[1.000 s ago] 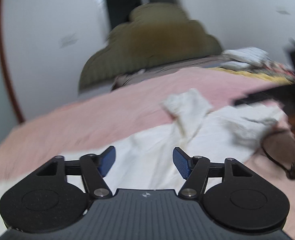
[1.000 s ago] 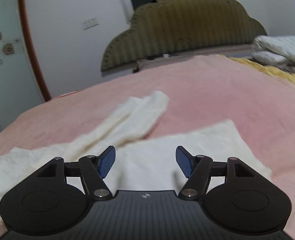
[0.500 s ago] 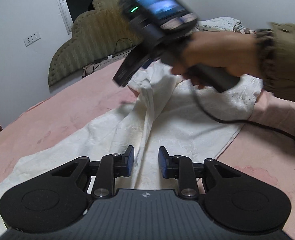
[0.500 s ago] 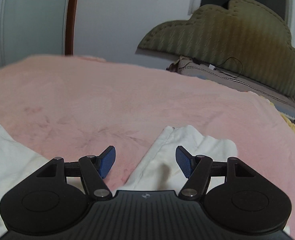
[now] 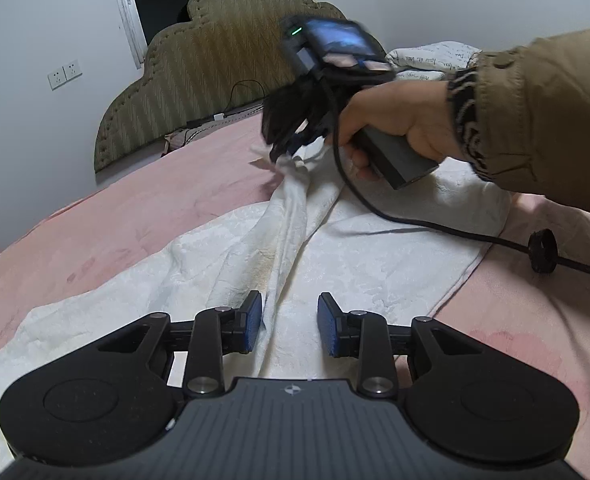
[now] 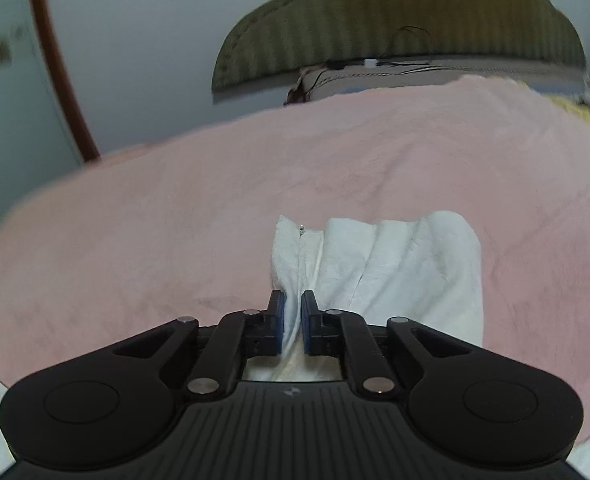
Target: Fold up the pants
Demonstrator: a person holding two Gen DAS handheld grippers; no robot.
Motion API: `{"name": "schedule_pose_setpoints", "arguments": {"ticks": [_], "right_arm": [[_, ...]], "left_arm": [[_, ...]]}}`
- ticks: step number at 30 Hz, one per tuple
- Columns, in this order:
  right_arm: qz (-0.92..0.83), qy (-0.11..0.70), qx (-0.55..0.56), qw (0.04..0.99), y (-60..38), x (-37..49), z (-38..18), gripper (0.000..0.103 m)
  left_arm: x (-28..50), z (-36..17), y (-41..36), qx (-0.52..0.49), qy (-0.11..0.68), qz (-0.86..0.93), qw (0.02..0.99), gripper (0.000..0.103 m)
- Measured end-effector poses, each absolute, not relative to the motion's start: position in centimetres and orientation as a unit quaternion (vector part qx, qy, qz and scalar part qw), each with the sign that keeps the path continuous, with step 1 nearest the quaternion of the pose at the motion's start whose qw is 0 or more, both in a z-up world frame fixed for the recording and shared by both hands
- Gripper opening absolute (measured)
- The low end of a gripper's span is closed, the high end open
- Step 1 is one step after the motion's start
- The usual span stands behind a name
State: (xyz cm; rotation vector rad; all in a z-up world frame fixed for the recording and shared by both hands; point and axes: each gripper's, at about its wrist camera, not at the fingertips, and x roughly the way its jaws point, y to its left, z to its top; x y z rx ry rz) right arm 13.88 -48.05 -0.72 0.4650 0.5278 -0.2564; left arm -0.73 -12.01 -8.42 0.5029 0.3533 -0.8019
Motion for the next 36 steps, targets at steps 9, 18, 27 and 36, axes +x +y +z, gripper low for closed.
{"name": "schedule_pose_setpoints", "arguments": {"ticks": [9,18,27,36], "right_arm": [[-0.124,0.146,0.405,0.894,-53.5,3.0,-0.8,0.009],[-0.094,0.147,0.487,0.856,-56.3,1.1,-4.9,0.013],[-0.101,0.130,0.490,0.856,-56.6,4.5,-5.0,0.044],[-0.065,0.055,0.518,0.851,-56.3,0.2,-2.3,0.006]], "left_arm": [[-0.7,-8.1,-12.2,0.252,0.171,-0.377,0.875,0.033],[-0.5,-8.2,-13.2,0.255,0.180,-0.367,0.876,0.039],[-1.3,-8.6,-14.3,0.290,0.159,-0.353,0.875,0.040],[-1.4,-8.5,-16.3,0.328,0.139,-0.356,0.864,0.043]]}}
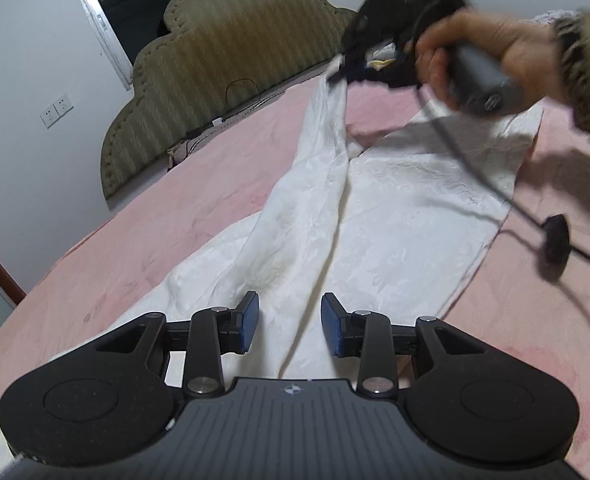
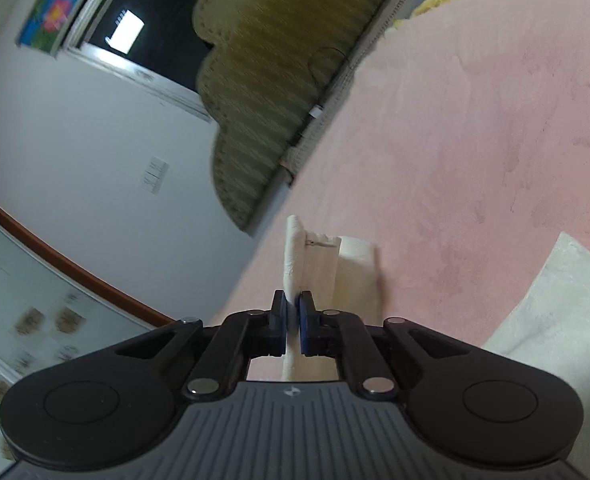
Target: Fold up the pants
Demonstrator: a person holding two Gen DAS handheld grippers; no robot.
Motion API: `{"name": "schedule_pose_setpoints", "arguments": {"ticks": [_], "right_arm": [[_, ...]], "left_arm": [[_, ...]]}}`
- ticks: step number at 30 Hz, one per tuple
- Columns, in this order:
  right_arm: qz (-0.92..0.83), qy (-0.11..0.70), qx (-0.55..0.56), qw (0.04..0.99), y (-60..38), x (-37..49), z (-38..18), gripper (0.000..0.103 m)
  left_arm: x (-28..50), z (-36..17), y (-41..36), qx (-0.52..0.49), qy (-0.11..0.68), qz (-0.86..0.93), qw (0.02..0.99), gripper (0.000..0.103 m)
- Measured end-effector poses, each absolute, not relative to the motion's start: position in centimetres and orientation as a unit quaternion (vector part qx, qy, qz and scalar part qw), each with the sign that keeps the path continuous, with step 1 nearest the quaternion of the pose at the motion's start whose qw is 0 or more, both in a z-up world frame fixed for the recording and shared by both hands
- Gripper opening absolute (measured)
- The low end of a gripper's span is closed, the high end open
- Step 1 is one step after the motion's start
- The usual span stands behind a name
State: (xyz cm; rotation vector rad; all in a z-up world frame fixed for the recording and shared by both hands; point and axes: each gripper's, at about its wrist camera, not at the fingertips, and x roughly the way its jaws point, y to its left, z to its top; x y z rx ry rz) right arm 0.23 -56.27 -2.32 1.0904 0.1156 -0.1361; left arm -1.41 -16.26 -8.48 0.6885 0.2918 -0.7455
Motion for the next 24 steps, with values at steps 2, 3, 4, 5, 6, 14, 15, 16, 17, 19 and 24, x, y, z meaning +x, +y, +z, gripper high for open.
{"name": "schedule_pose_setpoints", "arguments": {"ticks": [2,3,4,5,6,14,15,16,17,19,24], "right_arm": [[-0.054,0.040,0.507,0.859,-55.8,-1.3,-1.0,0.006],[-0.048,0.031,0.506,0.861,-55.5,-2.3,-0.4,0.006],[-0.043,0.023,0.507,0.861,-55.4,-3.0,0.0,0.006],[-0.039,0.016,0.508,0.861,-55.3,-3.9,0.3,0.006],[-0.036,0.009,0.509,0.860,-55.3,-4.8,0.5,0.006],[-0.050,0.005,0.517,0.854,-55.6,-7.6,0.1,0.006],[-0.052,0.010,0.524,0.850,-55.9,-7.3,-0.2,0.006],[-0.050,0.016,0.530,0.846,-56.2,-6.8,-0.3,0.006],[-0.049,0.023,0.532,0.845,-56.4,-6.2,-0.2,0.006],[-0.042,0.033,0.521,0.852,-56.6,-5.0,0.9,0.006],[0.029,-0.070,0.396,0.915,-53.5,-6.6,6.9,0.007]], "left_arm": [[-1.4,-8.5,-16.6,0.335,0.134,-0.352,0.863,0.043],[-1.3,-8.5,-16.8,0.337,0.133,-0.350,0.864,0.043],[-1.2,-8.6,-16.9,0.338,0.134,-0.348,0.864,0.043],[-1.2,-8.7,-17.0,0.338,0.134,-0.345,0.865,0.043],[-1.3,-8.7,-17.1,0.338,0.132,-0.343,0.866,0.043],[-1.3,-6.8,-16.1,0.303,0.136,-0.330,0.883,0.007],[-1.1,-6.3,-15.8,0.291,0.136,-0.328,0.888,0.006],[-0.8,-5.7,-15.6,0.281,0.137,-0.325,0.893,0.006],[-0.5,-5.1,-15.4,0.270,0.138,-0.322,0.897,0.006],[0.4,-3.6,-15.2,0.250,0.137,-0.309,0.907,0.006],[2.1,2.1,-13.1,0.143,0.095,-0.245,0.954,0.007]]}}
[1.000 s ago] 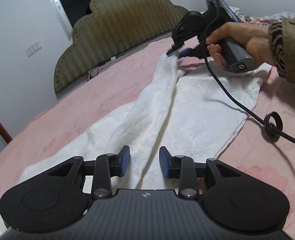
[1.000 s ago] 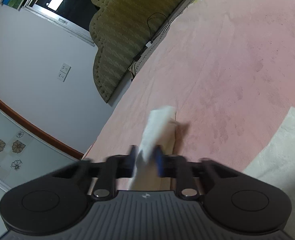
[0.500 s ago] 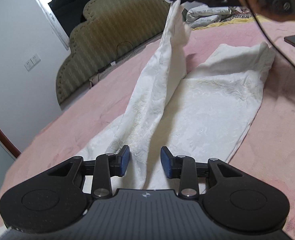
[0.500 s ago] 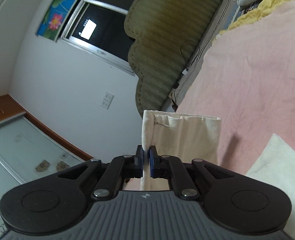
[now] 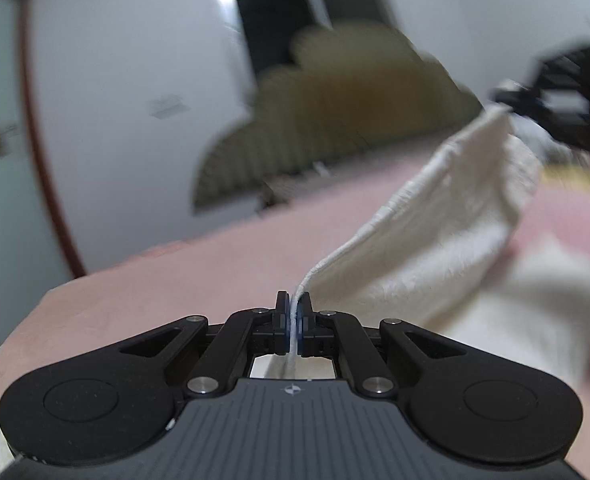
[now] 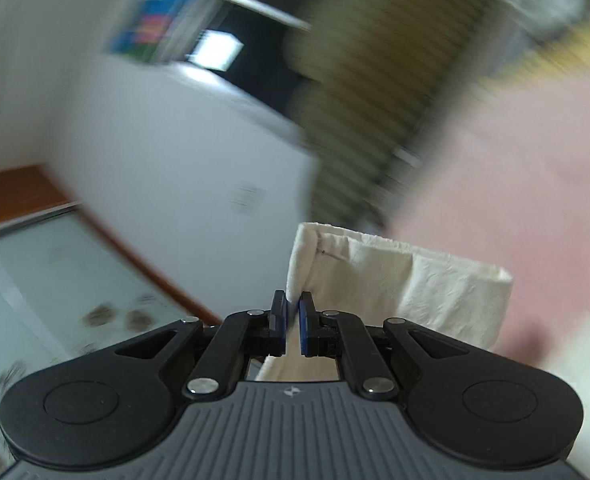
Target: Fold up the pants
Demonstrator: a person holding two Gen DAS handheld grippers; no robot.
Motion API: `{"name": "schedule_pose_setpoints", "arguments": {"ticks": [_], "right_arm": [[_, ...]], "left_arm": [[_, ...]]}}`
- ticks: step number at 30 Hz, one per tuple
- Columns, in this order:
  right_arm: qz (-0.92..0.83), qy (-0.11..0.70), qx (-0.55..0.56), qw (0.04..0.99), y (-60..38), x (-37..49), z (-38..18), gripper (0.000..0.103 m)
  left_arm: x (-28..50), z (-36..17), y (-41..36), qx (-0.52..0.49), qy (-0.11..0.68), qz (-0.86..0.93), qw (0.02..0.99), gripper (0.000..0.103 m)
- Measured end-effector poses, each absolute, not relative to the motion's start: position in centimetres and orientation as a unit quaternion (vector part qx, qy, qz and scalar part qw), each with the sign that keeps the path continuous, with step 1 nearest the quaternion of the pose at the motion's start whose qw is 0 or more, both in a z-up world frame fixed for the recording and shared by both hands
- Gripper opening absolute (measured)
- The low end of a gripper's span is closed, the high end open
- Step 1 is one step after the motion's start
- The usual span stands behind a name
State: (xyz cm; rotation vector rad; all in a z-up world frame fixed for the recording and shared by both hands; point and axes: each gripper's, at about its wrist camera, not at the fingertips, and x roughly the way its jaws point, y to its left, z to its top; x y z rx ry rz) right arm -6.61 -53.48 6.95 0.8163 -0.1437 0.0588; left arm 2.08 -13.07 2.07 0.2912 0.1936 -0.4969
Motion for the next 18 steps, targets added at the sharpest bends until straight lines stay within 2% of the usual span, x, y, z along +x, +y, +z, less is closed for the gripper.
{"name": "schedule_pose_setpoints", "arguments": {"ticks": [2,4,7,10,13,18], "right_arm": [[0.029,-0.091,0.366,0.926,-52.5,-8.6,6.9,0.006],[-0.026,-0.055,0.379,0.923,-52.7,-10.4,4.4,0.006],[-0.121,0.023,0.465,0.877,-54.2,-12.9,-2.1,0.006],[-0.164,0.033,0.530,0.831,-54.4,-16.0,-7.0,0.006],[-0.187,0.035,0.525,0.829,-53.8,-17.9,-8.1,0.006],[-0.176,0.042,0.507,0.843,-53.3,-18.5,-7.3,0.006]], "left_arm": [[1.2,3.2,-12.5,0.127,0.071,-0.242,0.959,0.007],[0.0,2.5,-13.2,0.163,0.078,-0.267,0.946,0.005],[-2.0,-1.3,-15.0,0.227,0.133,-0.339,0.903,0.006],[-4.2,-4.0,-16.2,0.271,0.153,-0.380,0.871,0.006],[-5.5,-4.6,-16.5,0.297,0.130,-0.381,0.866,0.007],[-4.7,-3.9,-15.8,0.265,0.154,-0.387,0.870,0.006]]}}
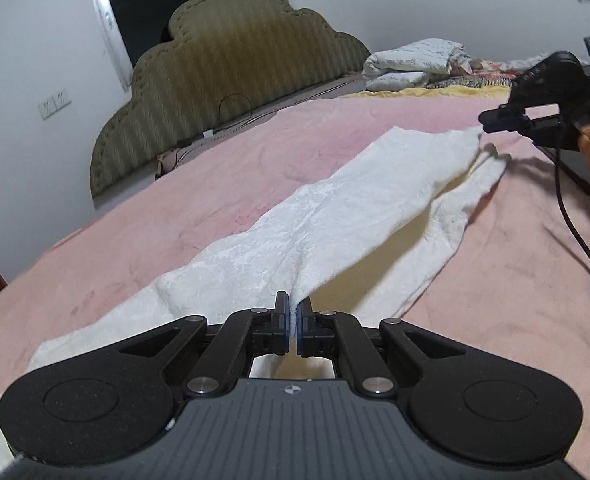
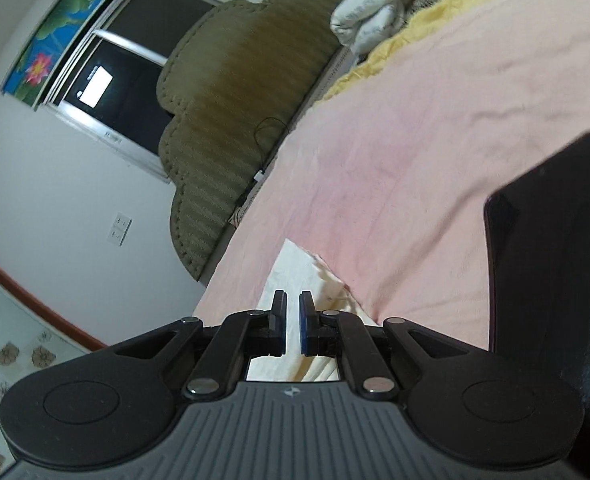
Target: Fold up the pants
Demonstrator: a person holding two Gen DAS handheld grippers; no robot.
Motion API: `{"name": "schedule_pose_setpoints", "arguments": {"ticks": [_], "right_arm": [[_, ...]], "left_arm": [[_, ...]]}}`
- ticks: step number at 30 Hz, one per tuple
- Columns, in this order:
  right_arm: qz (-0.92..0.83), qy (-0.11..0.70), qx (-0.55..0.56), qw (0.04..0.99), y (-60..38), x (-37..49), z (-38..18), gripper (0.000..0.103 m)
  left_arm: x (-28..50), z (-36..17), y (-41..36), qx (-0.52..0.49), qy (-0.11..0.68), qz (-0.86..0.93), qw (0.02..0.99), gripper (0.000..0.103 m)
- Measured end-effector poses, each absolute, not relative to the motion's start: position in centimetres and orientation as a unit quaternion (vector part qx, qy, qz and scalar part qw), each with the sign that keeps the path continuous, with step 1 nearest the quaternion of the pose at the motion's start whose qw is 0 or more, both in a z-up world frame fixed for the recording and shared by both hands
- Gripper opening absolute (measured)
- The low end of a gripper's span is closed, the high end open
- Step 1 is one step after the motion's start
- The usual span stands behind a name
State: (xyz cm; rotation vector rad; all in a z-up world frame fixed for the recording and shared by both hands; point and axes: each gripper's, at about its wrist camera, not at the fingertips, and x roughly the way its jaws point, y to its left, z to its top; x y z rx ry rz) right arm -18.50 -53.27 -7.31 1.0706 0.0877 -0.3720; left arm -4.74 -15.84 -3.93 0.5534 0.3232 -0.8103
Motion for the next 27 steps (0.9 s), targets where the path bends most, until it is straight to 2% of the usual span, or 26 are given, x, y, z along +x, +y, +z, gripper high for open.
{"name": "schedule_pose_setpoints", "arguments": {"ticks": [4,6,7,8,10,16,21,22,23,24,26,27], "right_arm": [[-0.163,0.074,0.522,0.834,-53.4,-17.4,-7.8,0.008],[-0.163,0.080,0.532,0.827,-52.7,-17.2,-8.0,0.018],[-0.157,0.077,0.540,0.823,-52.4,-17.2,-8.2,0.034],[-0.151,0.071,0.546,0.821,-52.2,-17.2,-8.3,0.058],[-0.143,0.063,0.539,0.828,-51.5,-16.9,-8.1,0.075],[-0.167,0.090,0.510,0.839,-51.2,-15.7,-7.0,0.077],[-0.180,0.074,0.516,0.834,-52.9,-14.4,-7.9,0.074],[-0.184,0.072,0.513,0.835,-53.0,-13.9,-8.0,0.072],[-0.192,0.076,0.506,0.838,-53.1,-13.5,-7.9,0.067],[-0.204,0.084,0.496,0.840,-53.0,-13.0,-7.8,0.059],[-0.213,0.093,0.492,0.839,-53.0,-12.7,-7.9,0.006],[-0.210,0.088,0.497,0.837,-52.9,-13.0,-8.1,0.006]], "left_arm": [[-4.9,-5.1,-16.1,0.279,0.152,-0.378,0.869,0.006],[-4.9,-4.9,-16.1,0.281,0.151,-0.376,0.870,0.006],[-4.8,-4.8,-16.1,0.281,0.151,-0.375,0.871,0.007],[-4.7,-4.7,-16.1,0.279,0.152,-0.374,0.871,0.007],[-4.3,-4.4,-16.2,0.270,0.160,-0.372,0.874,0.007],[-2.8,-3.2,-15.9,0.233,0.188,-0.371,0.879,0.008],[-3.0,-3.5,-16.1,0.240,0.187,-0.369,0.878,0.008],[-3.1,-3.5,-16.2,0.243,0.185,-0.368,0.878,0.008],[-3.1,-3.6,-16.3,0.247,0.183,-0.367,0.878,0.008],[-3.2,-3.6,-16.3,0.249,0.182,-0.367,0.878,0.008],[-3.2,-3.7,-16.3,0.250,0.183,-0.367,0.877,0.008],[-3.1,-3.7,-16.3,0.249,0.184,-0.369,0.876,0.008]]}}
